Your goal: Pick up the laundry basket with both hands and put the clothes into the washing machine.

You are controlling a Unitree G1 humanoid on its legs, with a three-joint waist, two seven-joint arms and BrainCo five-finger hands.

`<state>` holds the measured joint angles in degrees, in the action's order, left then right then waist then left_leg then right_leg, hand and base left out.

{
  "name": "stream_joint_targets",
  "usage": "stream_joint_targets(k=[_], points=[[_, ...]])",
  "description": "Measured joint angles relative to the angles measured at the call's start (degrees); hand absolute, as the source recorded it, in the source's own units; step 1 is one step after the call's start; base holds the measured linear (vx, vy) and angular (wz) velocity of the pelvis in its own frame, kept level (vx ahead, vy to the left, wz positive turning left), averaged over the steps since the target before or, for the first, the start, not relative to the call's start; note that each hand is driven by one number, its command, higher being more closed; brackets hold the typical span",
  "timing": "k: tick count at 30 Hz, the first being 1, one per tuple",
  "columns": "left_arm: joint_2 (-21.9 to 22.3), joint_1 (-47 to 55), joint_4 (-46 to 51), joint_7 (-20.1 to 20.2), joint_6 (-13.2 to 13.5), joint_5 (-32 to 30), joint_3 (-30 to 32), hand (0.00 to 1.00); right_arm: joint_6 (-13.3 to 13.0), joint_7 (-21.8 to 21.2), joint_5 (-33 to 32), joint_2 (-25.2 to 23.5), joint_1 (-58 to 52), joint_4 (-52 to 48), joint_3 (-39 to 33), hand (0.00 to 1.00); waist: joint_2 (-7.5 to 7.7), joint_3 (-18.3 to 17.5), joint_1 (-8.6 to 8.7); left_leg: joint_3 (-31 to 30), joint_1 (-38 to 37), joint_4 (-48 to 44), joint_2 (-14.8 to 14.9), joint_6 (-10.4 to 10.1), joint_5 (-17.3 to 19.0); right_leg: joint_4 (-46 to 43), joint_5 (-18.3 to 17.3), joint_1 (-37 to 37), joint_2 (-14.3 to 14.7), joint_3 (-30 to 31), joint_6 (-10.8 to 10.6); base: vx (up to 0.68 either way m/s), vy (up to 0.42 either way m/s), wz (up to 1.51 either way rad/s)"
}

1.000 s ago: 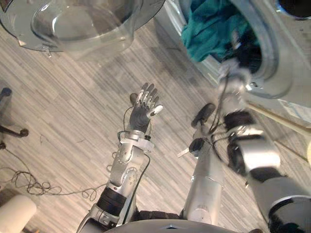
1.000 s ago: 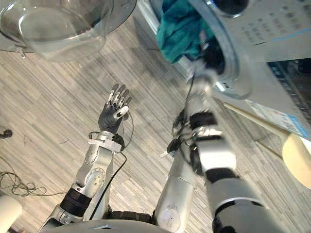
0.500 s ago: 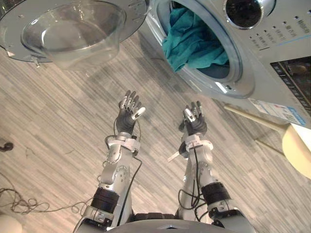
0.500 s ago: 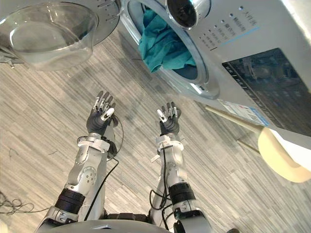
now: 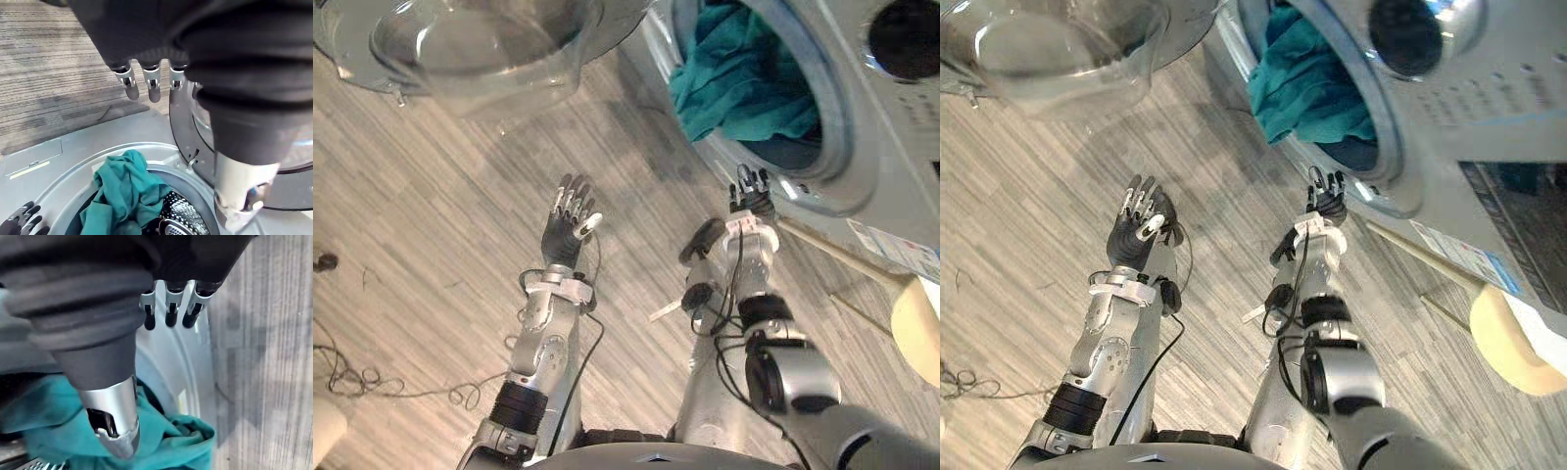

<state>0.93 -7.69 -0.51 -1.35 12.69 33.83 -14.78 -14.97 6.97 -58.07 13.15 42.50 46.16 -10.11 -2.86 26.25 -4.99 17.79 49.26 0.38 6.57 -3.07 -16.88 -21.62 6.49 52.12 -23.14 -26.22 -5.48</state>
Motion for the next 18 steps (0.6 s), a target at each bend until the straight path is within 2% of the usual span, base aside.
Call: stream_joint_targets(k=[2,5,10,14,15,18], points=[[0.1,0.02,0.03,0.61,-0.05,0.93,-1.24,0.0,0.27,0.89,-2.72,2.5,3.9,3.81,0.95,0.0,-1.42,0.28,-0.22,-0.76,0.91,0.02,-0.87,0.47,-0.49,-2.84,-1.46,1.14,-1.69,-0.64,-0.18,-0.01,-0.002,0.42],[1.15,-0.04,0.04,0.88,-0.16,1.01,-1.72,0.0,0.62,1.31,-5.76,5.38,8.18,7.88,3.14,0.0,-2.13,0.22,-0.95,-1.45,2.77,-0.24,-1.74,0.66,-0.81,-6.25,-2.95,3.86,-3.47,-0.42,-0.1,-0.03,-0.033,0.28],[1.97,0.03,1.37,0.83,-0.32,2.39,-3.55,0.0,1.75,2.29,-10.45,10.85,15.2,14.13,7.97,0.0,-4.13,0.92,-1.52,-3.64,5.53,-0.31,-3.03,-0.07,-1.42,-13.15,-6.47,7.77,-6.63,-0.97,0.49,-0.06,-0.053,0.3],[2.01,0.2,2.4,0.85,-0.37,3.21,-3.97,0.0,1.83,2.71,-12.54,12.06,18.89,16.14,12.3,0.0,-4.58,1.09,-1.84,-3.87,6.72,-0.32,-3.09,-0.12,-1.45,-16.17,-8.22,9.85,-7.71,-0.96,0.7,-0.09,-0.075,0.17],[2.0,0.2,2.41,0.85,-0.49,3.21,-4.3,0.0,1.83,2.88,-13.25,12.23,19.73,16.14,13.42,1.0,-4.62,1.11,-2.08,-4.14,7.11,-0.32,-3.06,-0.12,-1.45,-16.74,-8.59,10.46,-7.87,-1.0,0.83,-0.08,-0.072,0.1],[1.94,0.23,2.75,0.87,-0.95,3.23,-6.23,0.0,2.14,3.64,-15.99,12.29,23.22,16.45,15.6,1.0,-4.9,1.13,-2.69,-5.14,8.21,-0.42,-3.09,-0.13,-1.45,-18.05,-9.28,11.57,-8.18,-1.27,1.22,-0.08,-0.069,0.12]])
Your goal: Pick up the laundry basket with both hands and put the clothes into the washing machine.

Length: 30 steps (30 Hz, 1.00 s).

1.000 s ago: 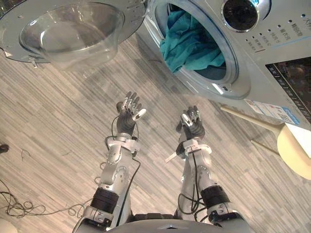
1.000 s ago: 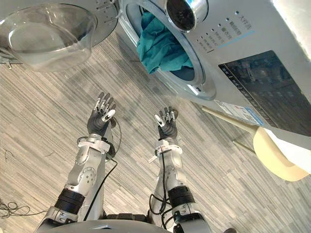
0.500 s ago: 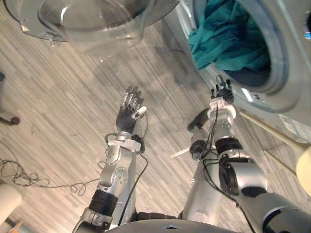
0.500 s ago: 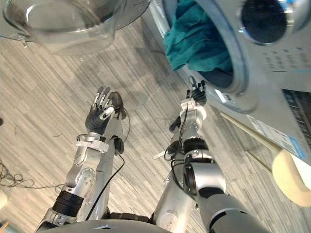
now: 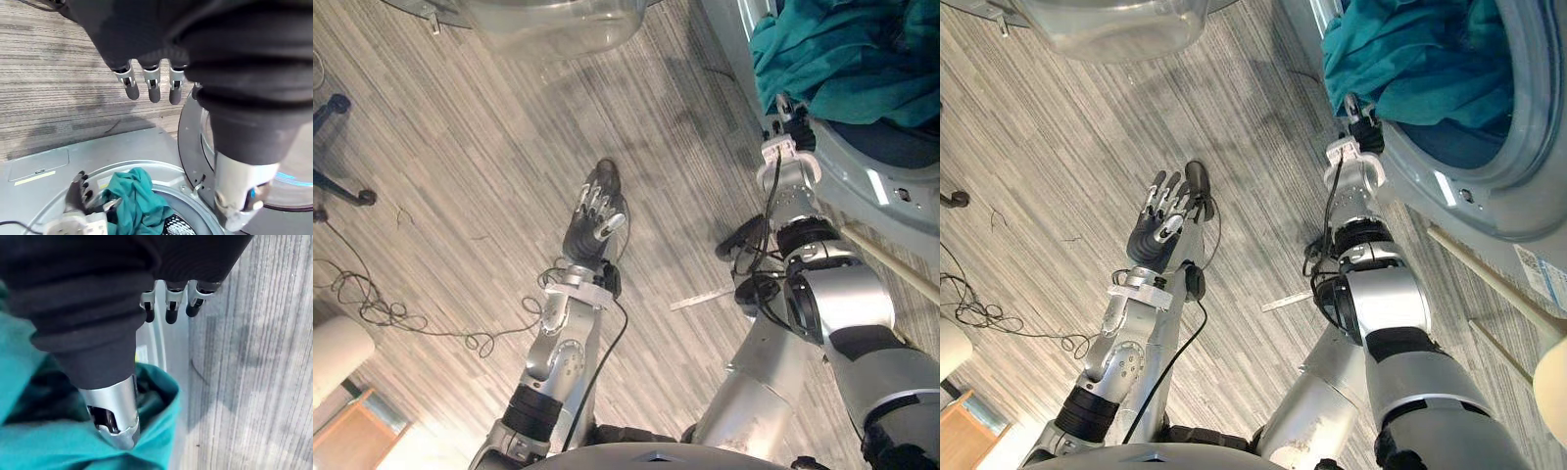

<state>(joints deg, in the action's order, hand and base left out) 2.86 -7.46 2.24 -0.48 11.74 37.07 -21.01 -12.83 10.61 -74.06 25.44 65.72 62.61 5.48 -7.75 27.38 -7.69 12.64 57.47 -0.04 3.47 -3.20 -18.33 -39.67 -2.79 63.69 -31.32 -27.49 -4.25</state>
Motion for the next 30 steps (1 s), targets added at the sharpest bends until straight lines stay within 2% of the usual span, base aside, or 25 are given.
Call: stream_joint_targets(k=[3,5,8,12,14,16,17,19,22,24,25,28,30], points=[[-0.12,0.02,1.03,-0.01,-0.43,0.02,-1.62,0.0,0.26,0.02,-0.36,0.1,5.82,0.16,1.24,1.0,-1.16,0.51,-0.28,-0.16,1.43,-1.51,0.45,-0.01,-0.01,-0.42,0.16,0.47,0.03,-0.35,0.34,-0.07,-0.057,0.01],[-0.13,0.0,1.14,-0.02,-0.52,0.01,-1.67,0.0,0.71,1.13,-2.18,0.03,7.08,-1.04,0.4,1.0,-1.21,0.53,-1.27,-0.01,2.23,-3.42,1.47,0.25,-0.48,0.58,0.8,0.2,1.05,-0.38,1.05,-0.06,-0.045,-0.2],[-0.11,-0.05,1.11,-0.02,-0.6,-0.02,-1.67,0.0,0.97,1.4,-2.4,-0.43,6.32,-3.69,-1.61,1.0,-1.19,0.54,-1.48,0.3,2.99,-5.05,2.23,0.56,-1.14,2.06,2.45,-0.18,2.21,-0.37,1.14,-0.04,-0.031,-0.21],[-0.11,-0.03,0.44,0.02,-0.64,0.0,-1.39,0.0,3.17,2.11,-2.5,-0.73,-1.86,-16.39,-4.19,1.0,-1.18,0.59,-1.5,1.4,2.23,-6.22,3.57,2.26,-0.8,6.12,4.67,-2.84,4.48,-0.92,1.04,-0.02,-0.016,-0.22],[-0.07,0.14,0.14,0.03,-0.63,0.0,-0.48,0.0,1.11,1.04,0.6,-0.87,-7.48,-26.72,-7.15,1.0,-1.13,0.63,-0.87,1.58,1.24,-6.88,3.86,3.02,-0.19,7.67,5.4,-4.7,5.14,-1.02,0.75,-0.02,-0.014,-0.14],[-0.17,0.37,-1.14,0.03,-0.6,-0.01,1.37,0.0,-5.34,-1.02,4.9,1.41,-10.22,-38.35,-16.06,1.0,-1.08,0.63,1.38,2.02,-1.17,-6.85,3.95,3.46,0.61,10.3,6.21,-7.66,5.68,-0.93,0.55,-0.03,-0.006,-0.16],[-0.46,0.42,-1.24,0.04,-0.59,-0.02,1.39,0.0,-5.7,-1.49,4.53,2.86,-10.27,-39.56,-17.62,1.0,-1.04,0.63,1.78,2.29,-1.77,-6.8,3.98,3.36,0.87,11.02,6.59,-8.26,5.85,-0.79,0.31,-0.04,-0.014,-0.26],[-0.52,0.66,-1.15,0.82,-0.28,-0.09,0.71,0.0,-6.28,-1.83,5.29,1.57,-11.05,-40.86,-17.08,1.0,-0.97,0.64,0.72,3.64,-2.78,-6.69,4.28,2.81,1.59,12.73,7.52,-8.72,6.34,0.19,0.02,-0.02,-0.023,-0.26],[-0.67,1.1,-1.21,0.86,-0.43,-0.09,0.64,0.0,-6.42,-1.69,6.24,1.03,-12.19,-43.45,-18.91,1.0,-0.84,0.69,0.91,3.84,-2.84,-5.73,4.33,2.89,1.65,17.6,9.51,-10.38,7.96,-0.15,-0.89,0.0,-0.006,-0.09],[-0.66,1.27,-1.23,0.86,-0.39,-0.09,0.96,0.0,-6.83,-1.44,5.0,1.05,-12.03,-43.42,-21.18,1.0,-0.63,0.83,1.05,4.72,-2.85,-6.01,4.15,3.71,2.06,22.66,13.08,-12.43,9.1,-0.24,-1.34,0.01,0.051,-0.06],[-0.74,1.28,-1.23,0.86,-0.39,-0.09,0.97,0.0,-6.84,-1.36,4.45,1.05,-11.76,-43.37,-21.43,0.0,-0.6,0.85,1.12,4.94,-2.85,-6.27,4.11,4.17,2.33,23.71,14.13,-12.97,9.47,-0.26,-1.44,0.03,0.059,-0.17],[-1.14,2.1,-1.85,0.9,-0.4,-0.09,0.84,0.0,-7.63,-0.46,3.33,1.22,-8.61,-40.19,-21.53,0.0,-0.49,0.92,1.85,6.5,-2.83,-8.33,3.96,6.06,3.97,27.84,16.59,-14.61,9.9,0.17,-2.24,0.03,0.065,-0.15],[-1.17,2.57,-2.64,0.94,-0.4,-0.09,0.59,0.0,-9.41,0.89,3.47,1.22,-5.81,-35.13,-21.35,0.0,-0.48,0.93,2.22,6.61,-2.82,-9.16,4.07,5.8,4.73,28.65,16.86,-15.14,10.15,0.32,-2.13,0.0,0.039,-0.06]])
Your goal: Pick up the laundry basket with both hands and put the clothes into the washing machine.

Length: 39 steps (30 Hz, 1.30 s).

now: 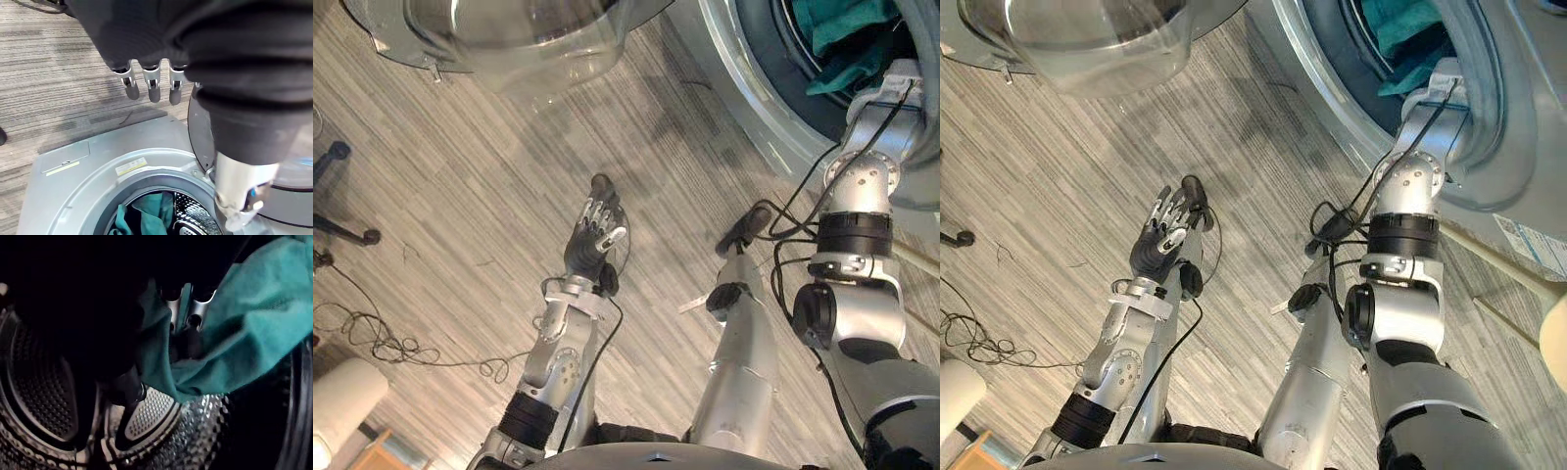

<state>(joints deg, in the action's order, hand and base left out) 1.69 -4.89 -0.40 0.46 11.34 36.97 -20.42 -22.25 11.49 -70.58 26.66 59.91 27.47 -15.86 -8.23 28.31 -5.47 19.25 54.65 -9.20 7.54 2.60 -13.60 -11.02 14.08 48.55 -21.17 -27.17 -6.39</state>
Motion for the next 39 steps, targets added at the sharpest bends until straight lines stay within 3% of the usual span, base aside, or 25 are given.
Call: stream_joint_targets(k=[3,6,10,12,16,19,24,31,35,37,39], points=[[-0.24,0.09,-0.83,-0.01,-0.1,0.0,-0.57,0.0,-0.01,2.17,1.06,0.86,3.22,8.81,2.87,0.0,0.96,-0.06,0.63,0.03,0.0,-0.8,0.24,-0.29,0.6,0.42,-0.12,-0.42,0.24,0.23,-0.08,-0.06,0.024,-0.05],[-0.71,0.02,-0.73,-0.15,-0.09,0.04,-1.54,0.0,3.13,2.17,2.89,0.83,3.66,13.25,6.85,0.0,2.77,-0.16,1.36,0.32,0.0,-0.68,0.37,-0.45,0.63,0.89,-0.1,-0.11,0.43,0.78,-0.06,-0.08,0.008,-0.08],[-1.25,-0.21,-0.8,-0.62,-0.24,0.03,-2.12,0.0,3.55,1.02,4.07,-5.68,0.33,14.0,7.92,0.0,5.63,-0.41,3.0,1.42,-1.07,-0.67,0.71,-0.87,0.89,1.85,0.12,-0.76,0.6,1.58,0.18,-0.06,0.001,-0.12],[-1.06,-0.53,-0.94,-0.62,-0.25,0.02,-2.01,0.0,3.66,-0.27,5.73,-12.13,-6.8,13.87,8.95,0.0,6.65,-0.51,3.67,1.55,-2.83,-1.99,1.49,-1.4,1.93,1.75,0.26,-2.84,1.09,1.67,0.38,-0.05,-0.039,-0.11],[-0.65,-0.49,-1.31,-0.64,-0.18,-0.02,1.42,0.0,5.5,-2.59,11.62,-20.32,-20.61,11.54,10.77,0.0,6.91,-0.66,3.52,1.81,-5.05,-5.55,3.89,-2.85,4.72,0.51,-1.27,-4.86,2.5,2.93,0.68,-0.06,-0.104,-0.24],[-0.81,-0.16,-1.53,-0.8,-0.17,-0.02,2.76,0.0,6.38,-2.76,15.03,-22.95,-30.16,11.24,9.14,0.0,6.92,-0.68,3.67,1.78,-6.42,-8.82,5.57,-3.6,6.89,-1.74,-3.01,-6.21,3.07,3.65,0.82,-0.08,-0.112,-0.19],[-1.22,0.45,-3.02,-0.93,-0.16,-0.1,4.77,0.0,7.84,-5.05,16.98,-25.14,-43.87,9.01,7.93,0.0,7.87,-1.45,3.65,1.19,-9.76,-15.09,8.36,-4.4,11.64,-6.85,-7.04,-9.49,3.46,4.7,0.84,-0.08,-0.101,-0.13],[-2.77,2.35,-3.86,-0.89,-0.18,-0.15,5.25,0.0,9.35,-7.84,19.47,-26.68,-49.66,9.7,10.34,0.0,9.22,-3.34,3.3,-0.65,-12.09,-16.38,9.32,-5.41,12.76,-7.35,-8.49,-13.29,4.26,3.38,0.9,-0.04,-0.052,0.04],[-4.1,3.56,-5.26,-0.22,-0.6,-1.35,6.18,0.0,12.69,-10.33,23.83,-28.49,-54.21,13.28,11.4,0.0,9.19,-3.39,2.96,-1.47,-17.34,-22.32,11.11,-6.16,17.16,-7.18,-9.63,-20.87,5.29,3.43,0.4,0.01,0.012,-0.1],[-5.1,5.13,-5.27,0.34,-0.77,-2.38,6.89,0.0,13.33,-11.47,23.88,-28.43,-56.56,14.34,11.05,0.0,9.42,-5.75,2.74,-0.14,-18.97,-25.72,12.53,-6.02,20.53,-5.87,-9.27,-22.76,6.32,4.88,0.86,0.01,0.089,-0.57],[-6.24,6.41,-5.3,1.34,-0.89,-2.49,6.86,0.0,13.79,-12.55,24.1,-28.24,-58.66,16.25,9.16,0.0,9.69,-9.87,2.86,2.45,-20.06,-27.43,13.12,-5.51,23.29,-2.08,-7.98,-24.03,6.6,6.41,2.63,0.04,0.152,-0.58]])
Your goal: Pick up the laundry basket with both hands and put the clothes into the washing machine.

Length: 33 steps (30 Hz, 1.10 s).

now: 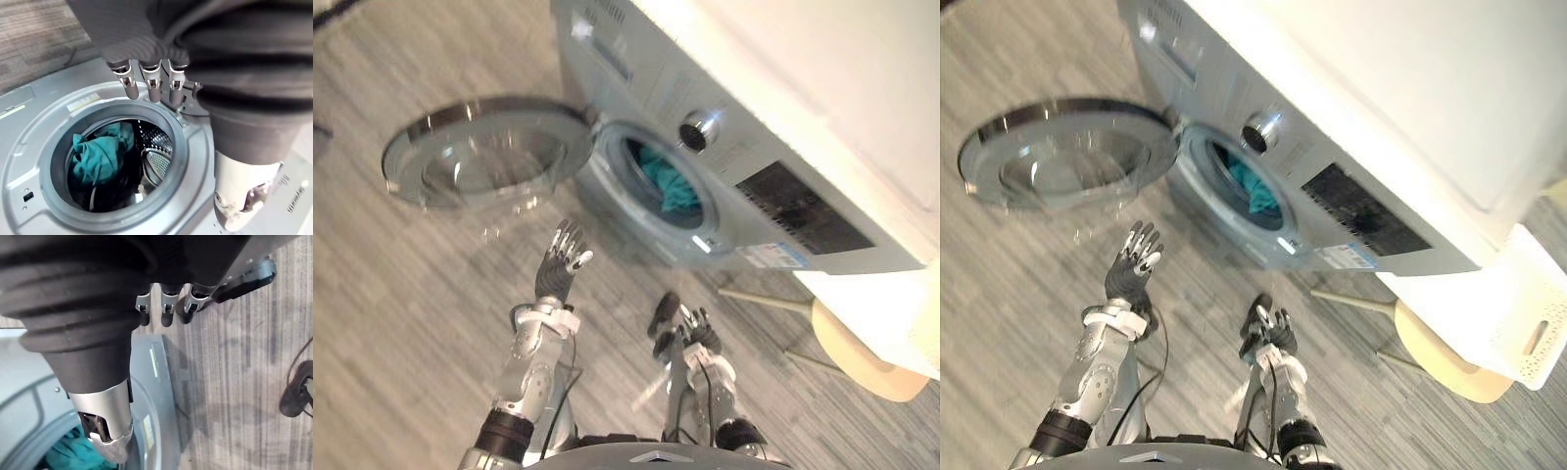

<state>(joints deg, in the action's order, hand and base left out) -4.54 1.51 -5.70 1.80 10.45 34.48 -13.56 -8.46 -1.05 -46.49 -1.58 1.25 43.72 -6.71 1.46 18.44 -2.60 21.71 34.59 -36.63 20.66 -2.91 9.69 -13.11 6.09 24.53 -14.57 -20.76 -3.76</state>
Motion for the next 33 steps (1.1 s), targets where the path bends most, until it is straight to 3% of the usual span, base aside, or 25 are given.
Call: stream_joint_targets(k=[2,4,6,7,8,9,11,12,13,14,15,17,19,20,21,22,23,25,27,29,30,31,33], points=[[-1.13,0.32,-0.5,0.59,0.0,-1.17,0.01,0.0,0.25,-0.23,1.91,0.26,-0.73,1.43,-3.15,0.0,0.08,-0.93,0.36,2.29,-3.12,0.98,-1.06,1.16,1.55,5.04,-0.89,-3.08,0.13,1.09,2.94,0.03,0.157,-0.46],[-1.17,1.2,-3.01,1.58,-0.12,-2.38,1.21,0.0,0.77,-0.35,3.08,1.83,-0.12,3.46,-5.68,0.0,-0.5,-1.67,1.36,5.81,-8.91,6.61,-2.34,3.5,0.55,-11.12,-4.68,-1.96,0.03,3.29,3.07,0.01,0.112,-0.37],[-1.14,3.15,-4.57,1.66,-0.55,-3.4,2.18,0.0,1.4,-1.02,4.2,1.99,-1.03,7.36,-7.23,0.0,-0.02,-3.42,1.74,7.43,-14.45,9.58,-4.47,4.59,0.7,-35.41,-11.27,-2.99,1.12,4.73,2.87,0.08,0.056,-0.03],[-1.01,5.16,-4.59,1.93,-0.59,-3.84,2.07,0.0,1.56,-0.99,4.47,1.87,-2.16,9.41,-8.06,0.0,0.84,-6.02,1.78,7.92,-16.02,11.4,-6.15,5.37,0.25,-42.39,-12.59,-4.18,3.3,6.02,1.05,0.18,-0.008,0.08],[-0.89,6.09,-4.71,2.16,-0.65,-4.11,1.92,0.0,1.74,-0.99,5.16,1.72,-3.03,10.1,-8.15,0.0,1.24,-7.51,1.79,8.11,-16.33,12.04,-6.94,6.15,-0.2,-43.58,-13.0,-5.18,4.85,6.45,-0.17,0.22,-0.041,0.18],[-0.07,7.55,-5.45,2.3,-0.88,-4.96,1.81,0.0,2.24,-0.99,6.42,1.36,-4.87,11.43,-8.3,0.0,2.88,-10.99,1.66,8.74,-16.4,12.29,-8.65,6.77,-0.36,-39.86,-14.06,-8.51,8.24,7.55,-4.33,0.2,-0.042,0.16],[2.42,8.45,-7.37,2.28,-1.81,-5.42,1.91,0.0,2.6,-0.99,6.47,1.8,-5.36,12.3,-9.3,0.0,0.89,-13.24,0.27,8.37,-16.28,11.29,-8.47,6.8,-1.29,-31.01,-16.49,-12.28,10.09,10.35,-7.57,0.13,0.013,-0.43],[3.49,9.07,-7.44,2.4,-2.23,-5.55,1.54,0.0,2.61,-0.97,7.49,1.76,-4.44,12.78,-9.34,0.0,0.71,-14.0,-1.44,6.92,-13.63,9.85,-10.05,6.6,-1.34,-22.2,-17.5,-16.37,10.45,11.98,-6.3,-0.04,0.077,-0.75],[3.74,8.89,-7.33,2.59,-2.39,-5.65,0.92,0.0,2.55,-0.94,8.26,1.83,-4.31,13.34,-9.35,0.0,1.36,-14.47,-1.48,4.55,-13.65,15.25,-13.84,5.42,-1.17,-20.18,-19.24,-17.16,9.59,12.4,-6.01,-0.28,0.152,-0.69],[5.07,8.92,-6.45,2.95,-2.46,-6.05,-0.27,0.0,2.61,-0.85,8.72,2.61,-4.17,13.62,-9.31,0.0,-0.27,-15.22,-1.98,2.17,-15.46,24.09,-16.19,8.39,-8.72,-18.5,-21.89,-17.6,8.88,12.54,-4.91,-0.38,0.14,-0.22],[5.26,7.63,-6.72,3.47,-2.81,-6.26,-0.64,0.0,2.69,-0.58,8.82,2.56,-2.9,14.56,-9.09,0.0,0.06,-14.88,-1.49,3.06,-13.51,22.28,-17.31,10.27,-10.86,-15.65,-24.58,-18.06,8.06,13.28,-1.41,-0.32,0.1,-0.25],[4.91,6.13,-5.65,3.46,-3.1,-6.63,-1.32,0.0,3.47,0.15,10.2,1.26,-1.0,14.62,-7.65,0.0,-0.25,-14.79,-2.27,1.71,-11.85,20.05,-16.22,10.25,-10.87,-10.77,-24.6,-19.66,8.9,13.74,-1.3,-0.13,-0.085,-0.31],[4.59,5.14,-5.14,3.36,-3.0,-6.66,-2.39,0.0,3.59,0.21,10.95,0.9,-0.04,15.21,-5.24,0.0,-0.99,-14.15,-1.69,-5.87,-11.37,18.21,-15.54,8.4,-12.14,-11.6,-24.58,-19.83,9.94,13.59,-0.55,-0.15,-0.228,-0.08],[4.58,4.98,-5.05,3.32,-2.92,-6.68,-2.87,0.0,3.56,0.25,11.03,1.14,0.2,15.22,-5.34,0.0,-1.28,-13.95,-1.43,-8.32,-11.54,18.59,-15.42,4.83,-14.64,-6.53,-24.14,-21.01,10.05,13.21,1.51,-0.2,-0.243,0.22],[4.48,4.33,-5.09,3.24,-2.97,-6.68,-2.89,0.0,3.6,0.24,11.3,1.38,0.1,15.25,-5.34,0.0,-0.94,-14.03,-0.68,-9.63,-11.46,19.84,-15.86,3.24,-15.62,-5.06,-24.13,-21.95,9.69,12.87,1.45,-0.21,-0.225,0.19],[4.26,4.32,-5.04,3.2,-3.01,-6.68,-2.83,0.0,3.63,0.24,11.88,1.39,0.01,15.36,-5.26,0.0,-0.55,-13.61,-0.68,-10.02,-11.34,19.59,-15.25,3.78,-14.67,-3.71,-24.12,-22.3,9.66,12.05,1.47,-0.13,-0.145,0.01],[4.21,4.47,-5.17,3.18,-3.11,-6.66,-3.07,0.0,3.59,0.24,13.03,2.21,-0.43,15.7,-5.49,0.0,-1.61,-12.88,-0.49,-9.69,-11.72,14.99,-12.56,4.91,-11.15,-4.24,-23.71,-22.22,9.95,11.93,2.03,-0.16,-0.128,-0.02],[3.96,4.92,-5.41,3.28,-3.22,-6.69,-3.97,0.0,3.64,0.28,13.23,3.45,-2.53,15.83,-7.1,0.0,-1.18,-13.3,0.63,-10.41,-12.51,7.79,-9.98,3.67,-6.15,-5.19,-23.58,-21.3,8.12,11.75,2.01,-0.21,-0.043,0.05],[4.21,4.57,-5.94,3.2,-3.19,-6.69,-3.45,0.0,3.65,0.32,14.02,5.44,-4.7,18.1,-9.93,0.0,-2.1,-14.09,1.73,-13.32,-15.39,3.96,-4.88,2.8,-4.15,-4.1,-21.79,-20.2,7.35,12.13,0.95,-0.13,0.127,0.06],[4.3,4.51,-7.32,3.15,-3.18,-6.69,-2.02,0.0,3.72,0.36,15.08,5.87,-5.48,19.4,-12.5,0.0,-2.62,-14.48,2.34,-15.65,-18.49,6.21,-2.86,2.52,-5.02,-3.84,-20.82,-19.87,7.01,12.18,0.07,-0.05,0.225,0.07],[4.24,5.02,-7.49,2.53,-3.26,-6.68,-0.9,0.0,3.91,0.38,15.35,6.06,-6.53,20.73,-14.48,0.0,-3.28,-15.02,2.71,-18.25,-22.63,11.16,-2.56,2.78,-9.87,-4.01,-20.27,-18.83,6.55,12.18,-0.9,-0.05,0.328,0.07],[4.33,5.46,-7.14,2.07,-3.26,-6.68,0.18,0.0,4.31,0.34,15.37,6.28,-7.33,22.2,-16.08,0.0,-4.35,-15.79,2.93,-20.55,-24.38,14.64,-3.68,-0.49,-9.76,-3.21,-19.27,-18.5,5.93,12.15,-2.47,-0.05,0.294,0.1],[3.1,6.2,-5.7,1.46,-3.21,-7.03,1.14,0.0,5.14,0.35,15.36,5.47,-8.35,24.42,-19.1,0.0,-3.1,-16.19,3.62,-22.05,-24.93,15.79,-6.07,-3.12,-8.03,-0.23,-16.19,-20.19,3.3,11.04,-4.41,-0.03,0.328,0.25]])
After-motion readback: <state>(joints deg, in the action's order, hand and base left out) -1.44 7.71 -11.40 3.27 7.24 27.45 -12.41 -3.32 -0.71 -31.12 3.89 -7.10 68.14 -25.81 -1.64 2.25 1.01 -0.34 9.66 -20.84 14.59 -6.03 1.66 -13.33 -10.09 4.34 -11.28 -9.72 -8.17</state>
